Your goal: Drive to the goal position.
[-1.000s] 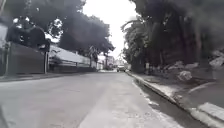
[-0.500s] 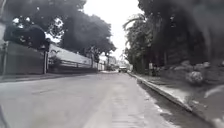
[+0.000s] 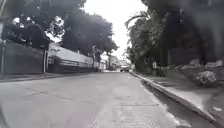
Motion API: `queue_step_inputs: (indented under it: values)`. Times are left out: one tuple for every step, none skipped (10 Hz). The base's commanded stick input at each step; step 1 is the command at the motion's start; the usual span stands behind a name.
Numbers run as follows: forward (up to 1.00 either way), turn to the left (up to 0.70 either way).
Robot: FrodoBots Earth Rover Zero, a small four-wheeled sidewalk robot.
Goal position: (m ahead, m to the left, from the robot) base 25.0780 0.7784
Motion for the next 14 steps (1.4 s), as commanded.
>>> queue_step_inputs:
  values:
    - [0.70, 0.00]
    - [0.70, 0.00]
    - [0.70, 0.00]
    - [0.70, 0.00]
    - [0.70, 0.00]
    - [0.70, -0.01]
    - [0.70, -0.02]
    - [0.70, -0.05]
    - [0.70, -0.20]
    - [0.70, -0.35]
    - [0.70, 0.00]
    - [0.70, 0.00]
    - [0.70, 0.00]
    - [0.70, -0.05]
